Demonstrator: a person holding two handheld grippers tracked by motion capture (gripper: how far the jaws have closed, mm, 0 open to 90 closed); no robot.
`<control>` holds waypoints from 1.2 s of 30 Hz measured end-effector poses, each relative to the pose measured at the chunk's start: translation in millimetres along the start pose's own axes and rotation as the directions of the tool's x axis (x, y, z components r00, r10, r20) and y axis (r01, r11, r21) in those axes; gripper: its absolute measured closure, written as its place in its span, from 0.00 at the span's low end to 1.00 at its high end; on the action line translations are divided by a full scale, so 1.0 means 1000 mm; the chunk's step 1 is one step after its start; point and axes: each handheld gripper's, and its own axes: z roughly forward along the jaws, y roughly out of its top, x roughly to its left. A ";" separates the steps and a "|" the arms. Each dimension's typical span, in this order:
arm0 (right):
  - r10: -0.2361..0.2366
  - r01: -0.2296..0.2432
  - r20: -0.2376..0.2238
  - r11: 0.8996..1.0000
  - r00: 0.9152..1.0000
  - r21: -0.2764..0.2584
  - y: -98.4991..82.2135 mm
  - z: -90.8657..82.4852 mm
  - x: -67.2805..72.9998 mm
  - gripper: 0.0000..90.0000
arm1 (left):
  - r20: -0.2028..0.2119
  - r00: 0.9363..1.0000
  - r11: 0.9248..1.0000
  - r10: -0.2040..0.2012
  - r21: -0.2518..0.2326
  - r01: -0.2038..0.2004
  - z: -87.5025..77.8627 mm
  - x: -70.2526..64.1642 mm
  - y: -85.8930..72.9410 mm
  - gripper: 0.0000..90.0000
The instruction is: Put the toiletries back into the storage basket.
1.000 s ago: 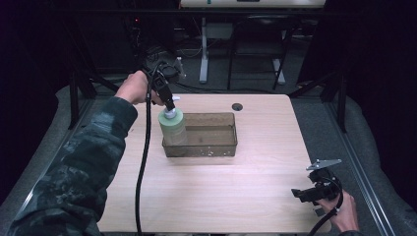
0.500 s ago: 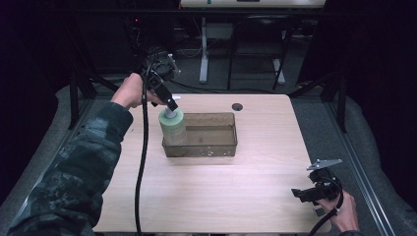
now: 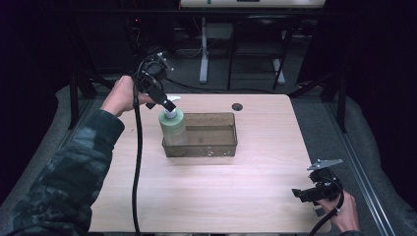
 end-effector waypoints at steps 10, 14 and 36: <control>0.002 -0.002 0.003 1.000 1.000 -0.001 0.000 0.000 0.000 0.06 | -0.019 1.000 0.999 -0.019 -0.048 0.018 -0.004 -0.011 -0.032 0.00; -0.005 0.005 0.005 1.000 1.000 0.002 0.000 0.000 0.000 0.06 | -0.019 0.999 0.997 -0.032 -0.073 0.030 -0.004 -0.015 -0.048 0.00; -0.005 0.005 0.007 1.000 1.000 0.011 0.001 0.003 0.002 0.01 | -0.003 0.997 0.992 -0.073 -0.101 0.072 0.036 -0.041 -0.142 0.00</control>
